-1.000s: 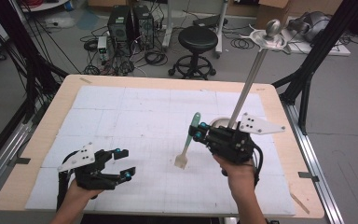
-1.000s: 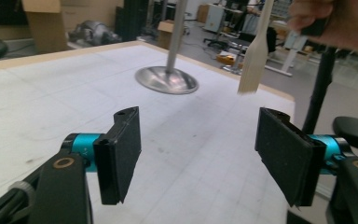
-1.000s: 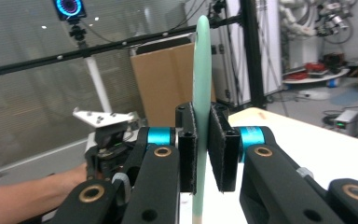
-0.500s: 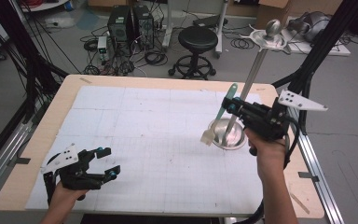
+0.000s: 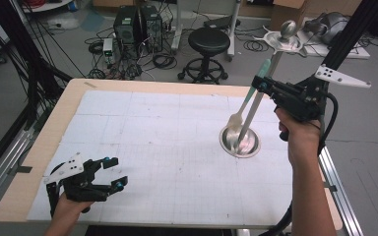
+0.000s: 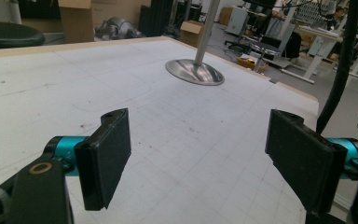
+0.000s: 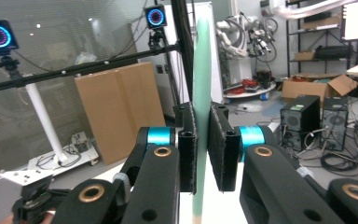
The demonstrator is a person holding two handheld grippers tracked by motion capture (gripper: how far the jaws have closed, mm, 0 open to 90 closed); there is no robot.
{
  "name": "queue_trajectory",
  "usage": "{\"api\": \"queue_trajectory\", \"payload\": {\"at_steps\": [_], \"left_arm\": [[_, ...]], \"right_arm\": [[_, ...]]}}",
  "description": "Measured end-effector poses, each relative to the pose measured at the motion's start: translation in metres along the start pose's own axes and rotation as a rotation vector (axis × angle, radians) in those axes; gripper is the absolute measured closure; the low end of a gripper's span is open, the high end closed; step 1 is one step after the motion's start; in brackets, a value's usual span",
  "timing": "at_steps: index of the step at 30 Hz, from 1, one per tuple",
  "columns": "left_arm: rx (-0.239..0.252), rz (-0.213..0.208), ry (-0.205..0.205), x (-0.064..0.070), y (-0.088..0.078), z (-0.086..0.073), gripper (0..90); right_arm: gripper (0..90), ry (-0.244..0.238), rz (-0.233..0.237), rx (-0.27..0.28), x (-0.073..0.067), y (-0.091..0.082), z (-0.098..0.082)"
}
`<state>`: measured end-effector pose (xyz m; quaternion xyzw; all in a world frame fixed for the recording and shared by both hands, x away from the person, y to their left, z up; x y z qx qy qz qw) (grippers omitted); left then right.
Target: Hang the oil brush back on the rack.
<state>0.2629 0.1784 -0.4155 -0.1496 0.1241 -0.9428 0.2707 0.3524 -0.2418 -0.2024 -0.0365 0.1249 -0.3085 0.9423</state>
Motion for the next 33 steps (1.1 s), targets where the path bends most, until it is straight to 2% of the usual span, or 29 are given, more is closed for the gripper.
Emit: {"api": "queue_trajectory", "payload": {"at_steps": [9, 19, 25, 33], "left_arm": [[0.008, 0.000, -0.005, -0.001, -0.001, 0.001, 23.0], [0.008, -0.005, -0.008, -0.001, -0.001, 0.001, 23.0], [0.010, -0.005, -0.010, -0.002, -0.002, 0.001, 23.0], [0.015, -0.002, -0.014, -0.003, -0.003, 0.001, 23.0]], "right_arm": [[82.5, 0.023, -0.020, 0.017, 0.013, 0.003, 0.010], [82.5, 0.037, -0.031, 0.009, 0.019, 0.001, 0.008], [82.5, 0.058, -0.051, 0.009, 0.025, 0.001, 0.008], [82.1, 0.057, -0.079, 0.014, 0.028, 0.000, 0.004]]}}
Point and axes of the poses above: each handheld gripper's, and its own axes: y roughly forward along the jaws, z roughly out of its top, x roughly to its right, the point moved 6 cm from there along y, roughly forward along the jaws, and after that the axes turned 8 degrees about -x, right-handed, at the moved point
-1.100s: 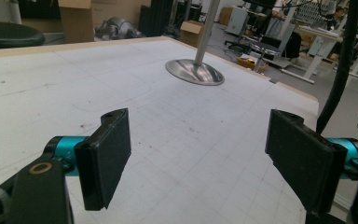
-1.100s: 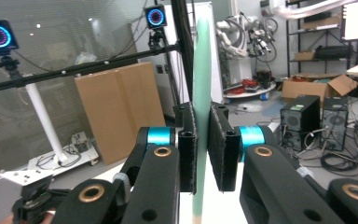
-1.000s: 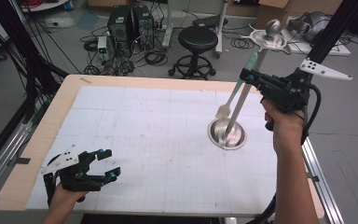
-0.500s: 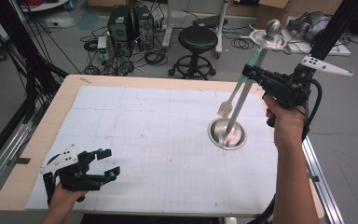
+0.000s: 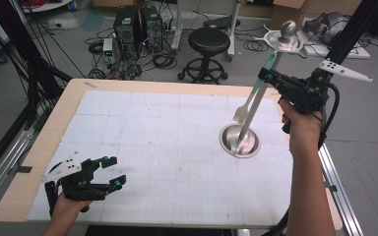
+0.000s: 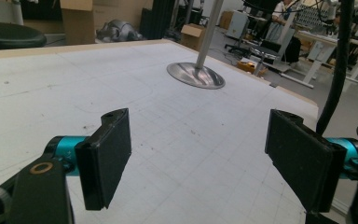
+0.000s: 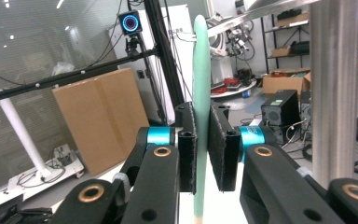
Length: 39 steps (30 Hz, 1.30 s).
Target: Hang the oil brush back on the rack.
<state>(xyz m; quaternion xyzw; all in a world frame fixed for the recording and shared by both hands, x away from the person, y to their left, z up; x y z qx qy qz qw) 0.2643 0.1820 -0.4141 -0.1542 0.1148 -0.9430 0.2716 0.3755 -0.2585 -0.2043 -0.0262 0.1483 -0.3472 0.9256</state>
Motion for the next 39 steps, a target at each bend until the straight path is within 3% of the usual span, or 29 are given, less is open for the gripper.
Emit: {"api": "queue_trajectory", "payload": {"at_steps": [2, 4, 8, 10, 18, 26, 33, 39], "left_arm": [[0.011, -0.004, -0.004, 0.000, 0.000, 0.001, 23.0], [0.017, -0.002, -0.007, -0.001, -0.001, 0.001, 23.0], [0.017, 0.005, -0.009, -0.002, -0.002, 0.000, 23.0], [0.021, 0.009, -0.010, -0.002, -0.003, 0.001, 23.0], [0.025, 0.019, -0.007, -0.006, -0.004, 0.000, 22.8], [0.044, 0.033, -0.002, -0.008, -0.005, 0.001, 22.4], [0.061, 0.039, 0.002, -0.009, -0.007, 0.002, 22.3], [0.060, 0.048, 0.004, -0.011, -0.008, 0.001, 22.2]], "right_arm": [[79.7, -0.008, -0.012, 0.007, -0.001, -0.001, -0.001], [62.8, -0.008, -0.052, 0.013, -0.001, -0.003, -0.003], [51.9, 0.014, -0.096, 0.053, 0.000, -0.010, -0.013], [48.7, 0.015, -0.123, 0.047, 0.001, -0.013, -0.019], [31.3, -0.121, -0.253, -0.012, -0.009, -0.025, -0.054], [19.0, -0.187, -0.264, -0.144, -0.022, -0.022, -0.114], [16.5, -0.200, -0.251, -0.206, -0.036, -0.017, -0.164], [16.5, -0.177, -0.230, -0.203, -0.047, -0.019, -0.197]]}}
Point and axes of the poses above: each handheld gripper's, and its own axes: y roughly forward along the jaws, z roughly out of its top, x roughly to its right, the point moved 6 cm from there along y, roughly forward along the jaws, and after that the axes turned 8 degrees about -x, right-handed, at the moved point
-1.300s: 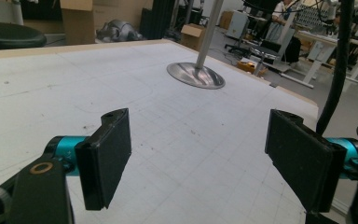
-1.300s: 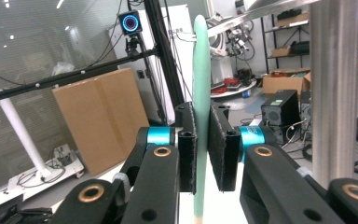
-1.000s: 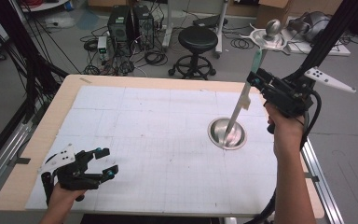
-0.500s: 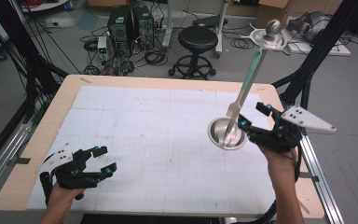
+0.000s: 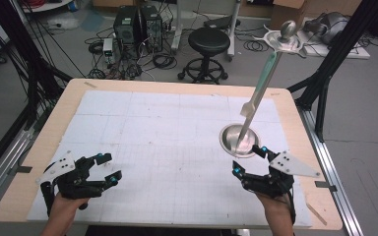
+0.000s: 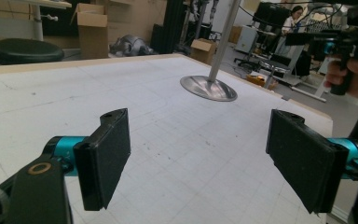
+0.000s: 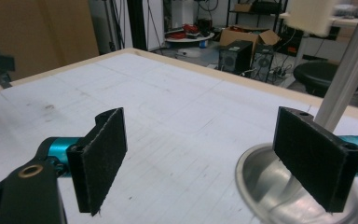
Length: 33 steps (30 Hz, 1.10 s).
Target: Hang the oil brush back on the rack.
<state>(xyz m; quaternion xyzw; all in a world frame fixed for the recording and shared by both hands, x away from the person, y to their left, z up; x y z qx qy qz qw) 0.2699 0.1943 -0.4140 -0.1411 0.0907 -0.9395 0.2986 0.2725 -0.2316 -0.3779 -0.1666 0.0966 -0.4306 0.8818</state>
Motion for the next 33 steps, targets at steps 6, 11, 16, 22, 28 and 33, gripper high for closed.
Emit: {"api": "queue_trajectory", "payload": {"at_steps": [6, 11, 16, 22, 28, 33], "left_arm": [[0.007, 0.010, -0.006, -0.002, 0.001, 0.000, 22.2], [0.010, 0.003, -0.005, -0.001, 0.001, 0.000, 22.2], [0.009, -0.004, -0.003, 0.000, 0.000, 0.000, 22.2], [-0.003, -0.003, 0.001, 0.001, -0.001, -0.002, 22.2], [-0.006, -0.002, 0.002, 0.002, 0.000, -0.002, 22.2], [-0.002, -0.002, -0.001, 0.002, -0.001, -0.002, 22.2]], "right_arm": [[16.5, 0.000, 0.011, -0.034, -0.008, -0.001, -0.029], [16.5, 0.025, 0.005, -0.018, -0.006, -0.009, -0.033], [16.5, 0.034, 0.003, -0.010, -0.006, -0.011, -0.035], [16.5, 0.039, 0.002, -0.008, -0.007, -0.012, -0.035], [16.5, 0.041, 0.000, -0.005, -0.008, -0.012, -0.035], [16.5, 0.047, -0.004, -0.004, -0.006, -0.013, -0.035]]}}
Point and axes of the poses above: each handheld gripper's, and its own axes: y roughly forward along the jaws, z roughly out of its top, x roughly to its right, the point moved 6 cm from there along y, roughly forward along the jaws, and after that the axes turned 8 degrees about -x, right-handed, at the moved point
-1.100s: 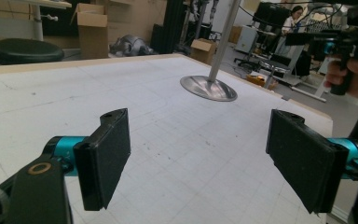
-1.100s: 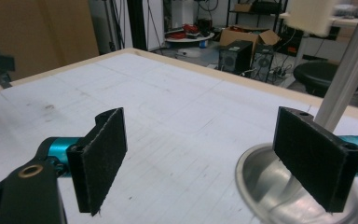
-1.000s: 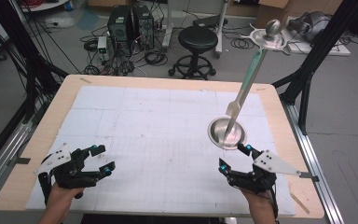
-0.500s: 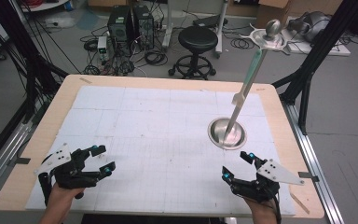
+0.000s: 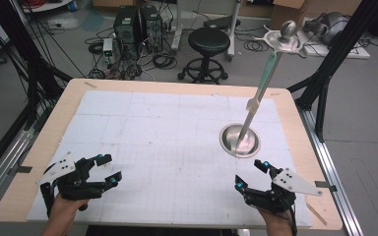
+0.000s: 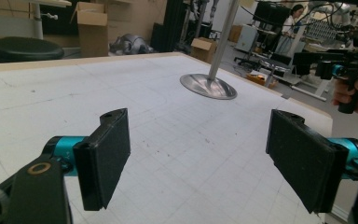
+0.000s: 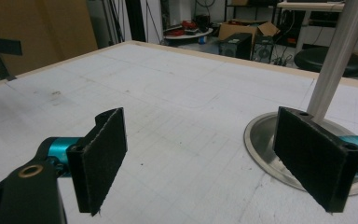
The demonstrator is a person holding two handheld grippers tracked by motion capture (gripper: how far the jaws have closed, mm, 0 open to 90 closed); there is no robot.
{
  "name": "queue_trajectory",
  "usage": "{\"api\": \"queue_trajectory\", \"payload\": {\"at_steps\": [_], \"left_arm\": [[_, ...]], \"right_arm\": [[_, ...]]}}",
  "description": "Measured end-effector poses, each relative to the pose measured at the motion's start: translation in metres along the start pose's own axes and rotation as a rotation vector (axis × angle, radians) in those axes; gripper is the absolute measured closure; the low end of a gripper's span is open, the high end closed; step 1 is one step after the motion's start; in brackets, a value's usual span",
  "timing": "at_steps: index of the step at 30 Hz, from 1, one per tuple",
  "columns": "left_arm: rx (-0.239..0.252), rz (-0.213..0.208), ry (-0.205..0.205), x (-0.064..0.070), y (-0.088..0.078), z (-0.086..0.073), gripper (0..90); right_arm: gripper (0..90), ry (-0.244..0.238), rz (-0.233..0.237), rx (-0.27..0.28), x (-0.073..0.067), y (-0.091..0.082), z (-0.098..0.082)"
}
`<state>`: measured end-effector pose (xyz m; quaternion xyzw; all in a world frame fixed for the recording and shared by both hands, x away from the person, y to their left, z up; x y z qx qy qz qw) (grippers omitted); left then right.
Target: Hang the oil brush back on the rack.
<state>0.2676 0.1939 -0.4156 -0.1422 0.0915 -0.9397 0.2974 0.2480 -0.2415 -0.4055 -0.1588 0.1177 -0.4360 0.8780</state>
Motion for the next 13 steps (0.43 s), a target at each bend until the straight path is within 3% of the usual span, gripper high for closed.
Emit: {"api": "queue_trajectory", "payload": {"at_steps": [13], "left_arm": [[-0.006, 0.002, -0.011, -0.0001, 0.0007, -0.0009, 22.2]], "right_arm": [[16.6, 0.002, -0.001, 0.002, 0.0008, -0.0020, 0.0002]]}}
Point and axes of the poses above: each handheld gripper's, and its own axes: y roughly forward along the jaws, z roughly out of its top, x roughly to its right, the point moved 6 cm from there along y, roughly forward along the jaws, and after that the axes turned 8 degrees about -x, right-handed, at the moved point
